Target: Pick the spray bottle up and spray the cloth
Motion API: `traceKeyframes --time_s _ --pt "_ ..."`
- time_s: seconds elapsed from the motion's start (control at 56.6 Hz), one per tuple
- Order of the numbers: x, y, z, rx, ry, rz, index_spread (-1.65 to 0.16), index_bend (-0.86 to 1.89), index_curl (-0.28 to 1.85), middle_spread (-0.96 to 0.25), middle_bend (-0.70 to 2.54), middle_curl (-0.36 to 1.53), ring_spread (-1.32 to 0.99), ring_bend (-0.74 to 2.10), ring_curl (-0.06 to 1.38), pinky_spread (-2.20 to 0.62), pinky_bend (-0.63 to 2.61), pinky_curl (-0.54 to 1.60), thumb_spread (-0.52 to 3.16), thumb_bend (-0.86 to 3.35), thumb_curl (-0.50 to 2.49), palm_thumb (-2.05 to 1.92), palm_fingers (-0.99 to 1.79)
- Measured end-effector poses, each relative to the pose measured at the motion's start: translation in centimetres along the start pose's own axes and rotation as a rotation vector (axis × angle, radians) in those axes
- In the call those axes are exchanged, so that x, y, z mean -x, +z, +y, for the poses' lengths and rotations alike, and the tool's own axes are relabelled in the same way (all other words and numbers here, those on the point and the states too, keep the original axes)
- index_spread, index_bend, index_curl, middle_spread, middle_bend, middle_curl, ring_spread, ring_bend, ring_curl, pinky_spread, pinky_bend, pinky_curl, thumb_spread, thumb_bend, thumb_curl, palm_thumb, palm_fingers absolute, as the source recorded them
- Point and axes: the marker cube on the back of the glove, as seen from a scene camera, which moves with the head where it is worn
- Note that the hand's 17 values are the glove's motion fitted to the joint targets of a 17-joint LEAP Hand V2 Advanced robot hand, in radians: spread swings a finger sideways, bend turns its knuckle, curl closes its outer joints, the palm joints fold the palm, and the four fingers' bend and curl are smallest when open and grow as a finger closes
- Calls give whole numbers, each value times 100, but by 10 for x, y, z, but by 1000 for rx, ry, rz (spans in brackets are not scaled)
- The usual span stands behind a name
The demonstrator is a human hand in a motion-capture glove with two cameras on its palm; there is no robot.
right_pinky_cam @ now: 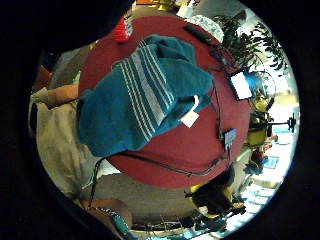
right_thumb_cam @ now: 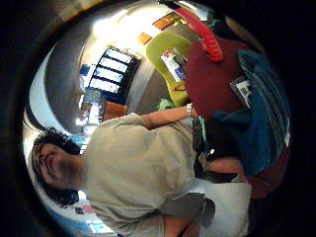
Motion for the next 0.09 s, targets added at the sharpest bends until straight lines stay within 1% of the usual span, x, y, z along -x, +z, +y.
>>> traceKeyframes --time_s 0.088 --pt "0 2 4 7 10 30 -39 19 37 1 27 38 -3 21 32 16 14 25 112 -2 48 78 37"
